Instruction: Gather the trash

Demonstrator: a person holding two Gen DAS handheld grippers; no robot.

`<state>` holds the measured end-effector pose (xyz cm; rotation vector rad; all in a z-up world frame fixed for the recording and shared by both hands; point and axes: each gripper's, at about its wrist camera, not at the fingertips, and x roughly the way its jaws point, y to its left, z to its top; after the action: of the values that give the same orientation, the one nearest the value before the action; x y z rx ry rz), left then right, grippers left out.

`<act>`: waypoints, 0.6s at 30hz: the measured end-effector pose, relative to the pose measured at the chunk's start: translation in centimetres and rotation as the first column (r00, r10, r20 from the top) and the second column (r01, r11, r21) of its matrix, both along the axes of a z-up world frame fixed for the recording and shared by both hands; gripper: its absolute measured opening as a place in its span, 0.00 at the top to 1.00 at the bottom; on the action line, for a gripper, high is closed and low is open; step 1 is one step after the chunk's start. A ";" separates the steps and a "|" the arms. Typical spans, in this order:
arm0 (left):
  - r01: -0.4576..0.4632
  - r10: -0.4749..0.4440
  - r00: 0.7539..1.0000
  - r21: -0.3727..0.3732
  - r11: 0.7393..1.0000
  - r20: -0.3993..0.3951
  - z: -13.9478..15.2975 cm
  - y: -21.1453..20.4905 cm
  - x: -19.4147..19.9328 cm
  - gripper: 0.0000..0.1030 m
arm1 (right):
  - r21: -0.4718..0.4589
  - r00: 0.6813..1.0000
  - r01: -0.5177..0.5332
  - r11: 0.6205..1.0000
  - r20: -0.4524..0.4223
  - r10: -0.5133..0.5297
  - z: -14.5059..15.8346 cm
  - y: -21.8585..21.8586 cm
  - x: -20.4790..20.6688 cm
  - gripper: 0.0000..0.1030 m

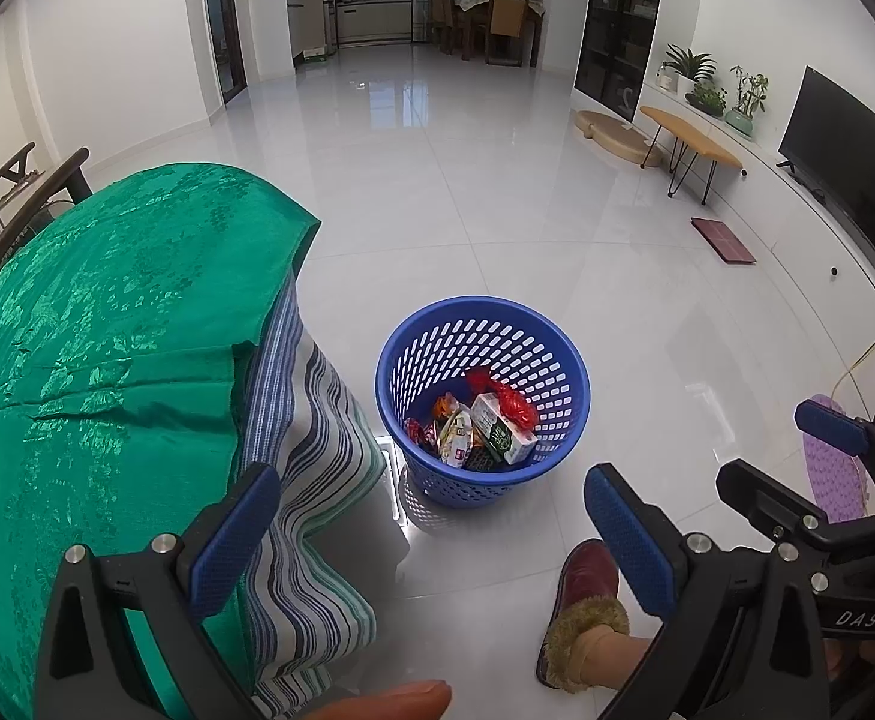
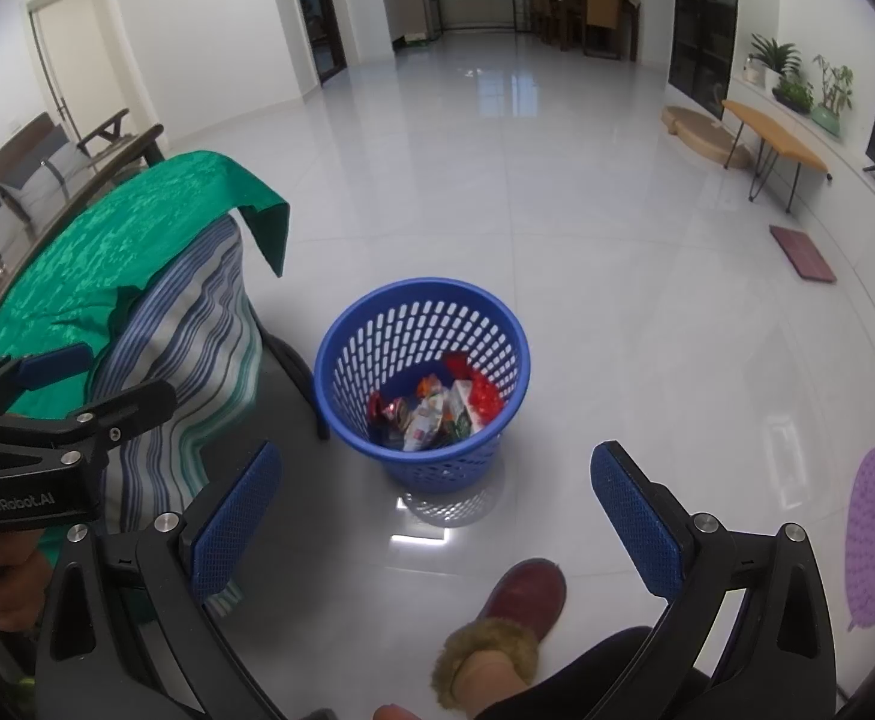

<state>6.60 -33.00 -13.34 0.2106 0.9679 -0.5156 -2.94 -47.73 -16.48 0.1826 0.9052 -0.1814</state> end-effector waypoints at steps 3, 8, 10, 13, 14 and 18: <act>0.001 -0.001 1.000 0.002 1.000 -0.001 0.0 -0.1 -0.1 0.00 | 0.000 1.000 0.001 1.000 0.000 -0.001 0.0 0.0 0.0 0.00; 0.000 0.000 1.000 0.002 1.000 0.000 0.0 -0.3 -0.1 0.00 | 0.001 1.000 0.001 1.000 0.000 -0.001 0.0 0.0 0.0 0.00; 0.001 -0.001 1.000 0.003 1.000 0.000 0.0 -0.3 -0.1 0.00 | 0.001 1.000 0.001 1.000 0.000 -0.001 0.0 -0.1 0.1 0.00; 0.004 -0.004 1.000 0.006 1.000 0.001 0.0 -0.4 -0.1 0.00 | 0.002 1.000 0.000 1.000 0.001 0.000 0.0 -0.1 0.1 0.00; 0.004 -0.004 1.000 0.006 1.000 0.001 0.1 -0.4 -0.1 0.00 | 0.002 1.000 0.000 1.000 0.001 0.000 0.0 0.0 0.0 0.00; 0.009 -0.009 1.000 0.007 1.000 0.003 0.2 -0.7 -0.1 0.00 | 0.002 1.000 0.002 1.000 0.000 -0.002 -0.1 0.0 0.0 0.00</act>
<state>6.53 -33.66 -13.10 0.2223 0.9662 -0.5195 -2.95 -47.75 -16.59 0.1856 0.9054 -0.1820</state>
